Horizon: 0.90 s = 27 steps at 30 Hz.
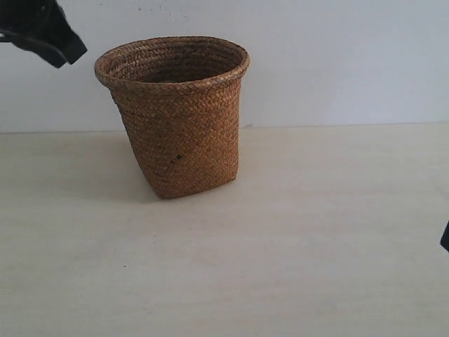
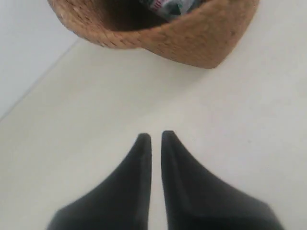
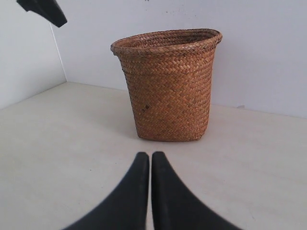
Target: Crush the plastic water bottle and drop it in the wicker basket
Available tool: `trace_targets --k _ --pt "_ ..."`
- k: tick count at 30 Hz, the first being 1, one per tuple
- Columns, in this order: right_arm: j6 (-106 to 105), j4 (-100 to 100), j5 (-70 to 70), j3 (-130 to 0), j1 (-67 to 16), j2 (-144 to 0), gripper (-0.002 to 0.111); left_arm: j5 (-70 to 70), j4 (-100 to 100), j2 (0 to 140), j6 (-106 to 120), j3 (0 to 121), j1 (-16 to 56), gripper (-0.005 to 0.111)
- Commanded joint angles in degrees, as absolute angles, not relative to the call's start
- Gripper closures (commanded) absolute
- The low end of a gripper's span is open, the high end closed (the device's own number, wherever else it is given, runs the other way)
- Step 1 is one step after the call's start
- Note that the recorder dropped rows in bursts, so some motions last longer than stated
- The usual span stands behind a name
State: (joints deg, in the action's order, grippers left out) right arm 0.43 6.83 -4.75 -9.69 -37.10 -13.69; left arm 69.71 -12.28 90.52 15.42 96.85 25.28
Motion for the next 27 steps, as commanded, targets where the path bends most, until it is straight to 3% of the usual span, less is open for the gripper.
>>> trace_targets --k 1,7,14,20,27 --pt "0.3 7.0 -4.2 -9.6 -37.1 -13.2 0.108 65.3 -6.5 83.1 12.9 85.7 25.2 0.103" --pt "0.3 7.0 -4.2 -9.6 -37.1 -13.2 0.108 51.9 -1.9 71.0 12.9 66.0 25.2 0.103" --pt "0.3 7.0 -4.2 -9.6 -37.1 -13.2 0.108 49.7 0.0 57.1 12.6 48.2 25.2 0.103" --pt "0.3 7.0 -4.2 -9.6 -37.1 -13.2 0.108 49.5 2.7 47.9 11.1 41.0 25.2 0.103" --pt "0.3 7.0 -4.2 -9.6 -37.1 -13.2 0.108 48.9 1.7 43.2 12.6 40.7 25.2 0.103"
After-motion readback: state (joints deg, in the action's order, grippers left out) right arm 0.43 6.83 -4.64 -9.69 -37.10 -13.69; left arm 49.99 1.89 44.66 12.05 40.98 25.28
